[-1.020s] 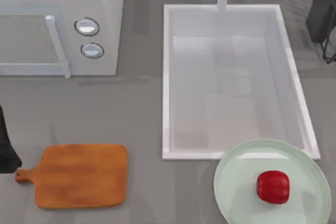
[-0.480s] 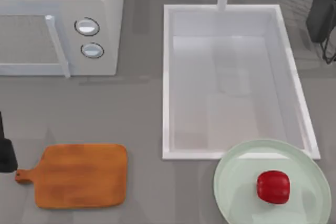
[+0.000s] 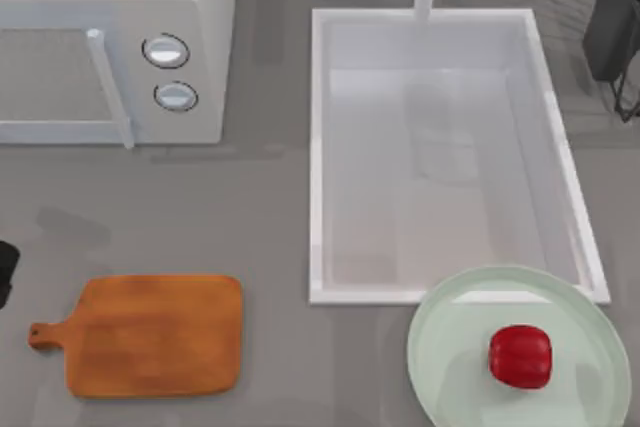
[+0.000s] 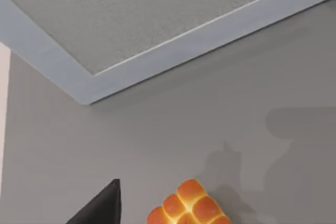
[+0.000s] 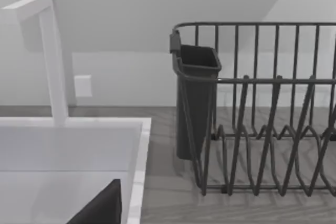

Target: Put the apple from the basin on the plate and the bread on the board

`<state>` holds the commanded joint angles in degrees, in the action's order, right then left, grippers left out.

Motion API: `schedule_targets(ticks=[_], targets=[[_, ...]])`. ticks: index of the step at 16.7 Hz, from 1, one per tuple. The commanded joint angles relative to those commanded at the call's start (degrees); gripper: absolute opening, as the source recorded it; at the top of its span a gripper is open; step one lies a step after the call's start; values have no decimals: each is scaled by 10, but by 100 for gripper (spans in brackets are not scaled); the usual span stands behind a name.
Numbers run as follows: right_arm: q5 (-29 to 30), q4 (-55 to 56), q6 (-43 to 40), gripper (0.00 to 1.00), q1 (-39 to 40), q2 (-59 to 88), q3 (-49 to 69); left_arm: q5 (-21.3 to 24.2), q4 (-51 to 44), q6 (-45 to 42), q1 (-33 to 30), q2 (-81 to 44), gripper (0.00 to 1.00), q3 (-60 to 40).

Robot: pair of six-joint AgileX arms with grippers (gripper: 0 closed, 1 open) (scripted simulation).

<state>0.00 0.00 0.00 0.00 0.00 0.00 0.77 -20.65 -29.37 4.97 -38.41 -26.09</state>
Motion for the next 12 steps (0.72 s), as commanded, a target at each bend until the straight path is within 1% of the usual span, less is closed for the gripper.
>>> schedule_targets(ticks=[12], targets=[[0,0,0,100,0,0,0,0,-215,-314,56,-392,100,-273]])
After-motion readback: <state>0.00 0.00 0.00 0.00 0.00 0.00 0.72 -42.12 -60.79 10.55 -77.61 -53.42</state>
